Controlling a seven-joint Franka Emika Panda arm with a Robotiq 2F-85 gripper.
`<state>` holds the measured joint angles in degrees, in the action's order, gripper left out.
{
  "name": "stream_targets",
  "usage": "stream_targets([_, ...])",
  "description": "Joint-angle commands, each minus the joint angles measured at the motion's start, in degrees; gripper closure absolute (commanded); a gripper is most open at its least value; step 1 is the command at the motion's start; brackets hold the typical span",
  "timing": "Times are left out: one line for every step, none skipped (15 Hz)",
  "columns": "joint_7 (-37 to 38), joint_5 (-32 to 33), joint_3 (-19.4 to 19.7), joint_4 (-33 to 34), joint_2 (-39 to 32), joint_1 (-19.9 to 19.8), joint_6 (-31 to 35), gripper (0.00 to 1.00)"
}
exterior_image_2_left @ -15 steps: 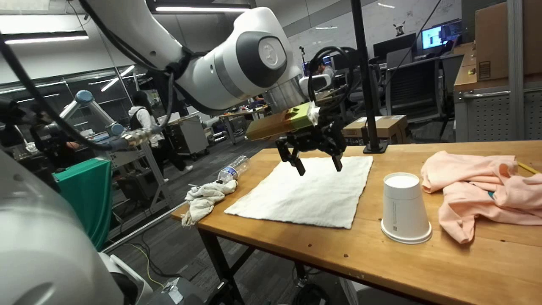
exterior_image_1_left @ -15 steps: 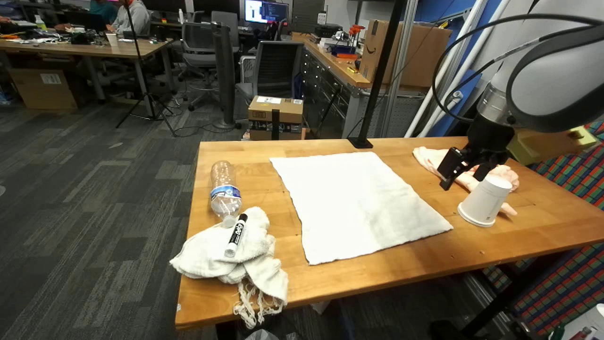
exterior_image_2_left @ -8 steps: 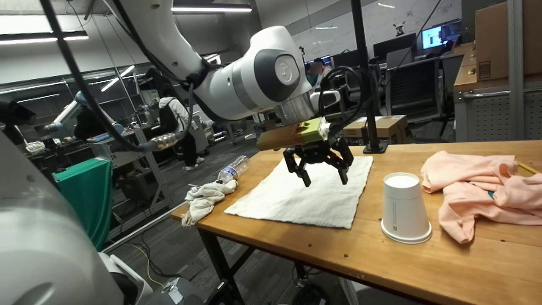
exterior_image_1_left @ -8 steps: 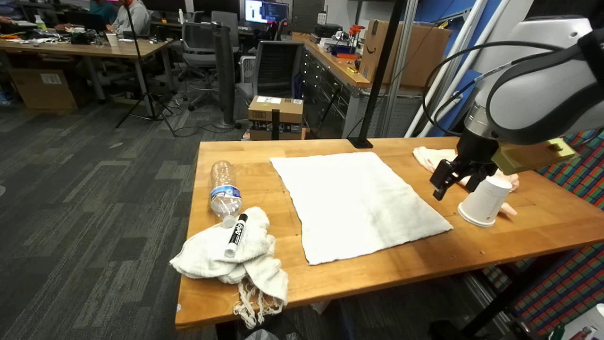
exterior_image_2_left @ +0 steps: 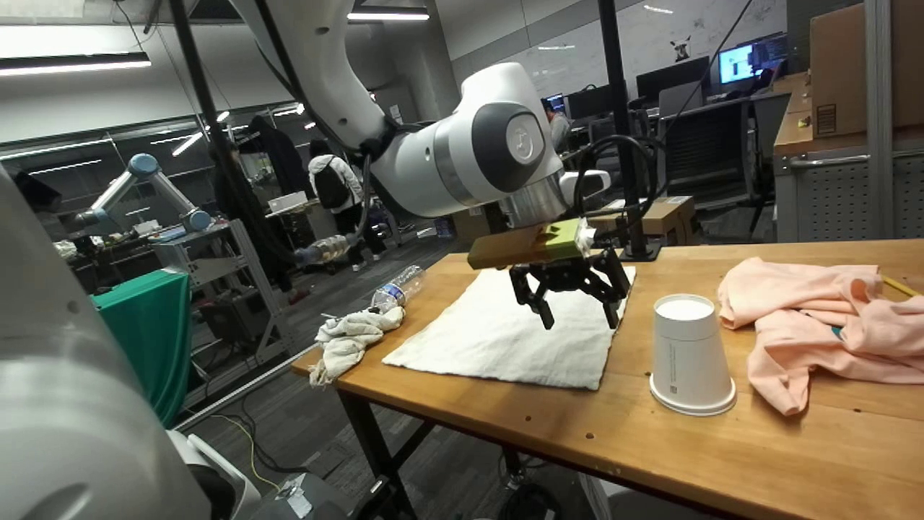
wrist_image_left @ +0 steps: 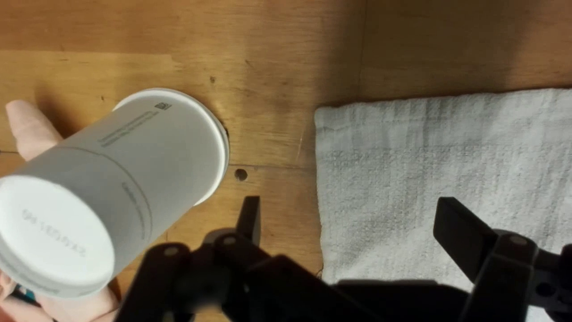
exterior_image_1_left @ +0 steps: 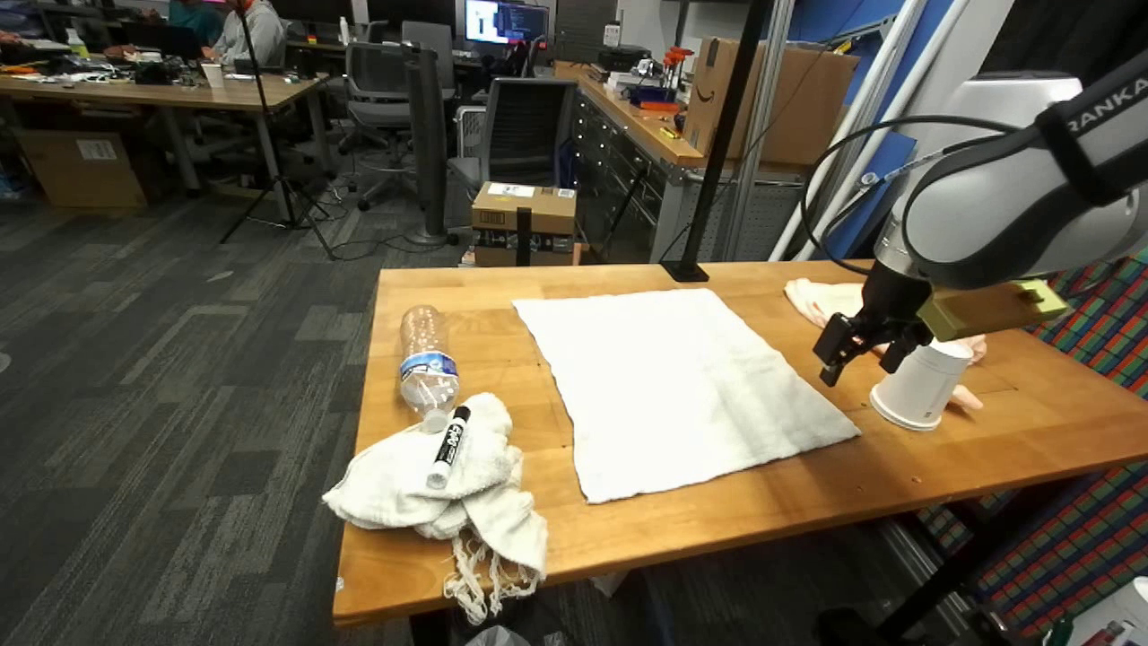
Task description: Fold the white towel at the center
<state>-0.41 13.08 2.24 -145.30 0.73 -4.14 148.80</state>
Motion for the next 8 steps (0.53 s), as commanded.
stream_targets([-0.71,-0.13,1.22,1.45,-4.08,-0.29,2.38,0.00])
stream_targets([-0.66,-0.01,1.50,1.31,-4.76,-0.28,2.78,0.00])
stream_targets([-0.96,-0.15,1.75,1.25,-5.50,-0.28,3.13,0.00])
stream_targets([-0.80,0.15,2.00,1.28,-6.11,-0.25,3.18,0.00])
stream_targets([-0.82,0.16,2.19,1.34,-6.65,-0.22,3.27,0.00])
stream_targets([-0.92,0.06,2.34,1.41,-7.13,-0.21,3.38,0.00])
stream_targets([-1.04,-0.19,2.40,1.47,-7.45,-0.17,3.27,0.00])
stream_targets([-0.84,-0.12,2.47,1.67,-7.88,-0.07,2.75,0.00])
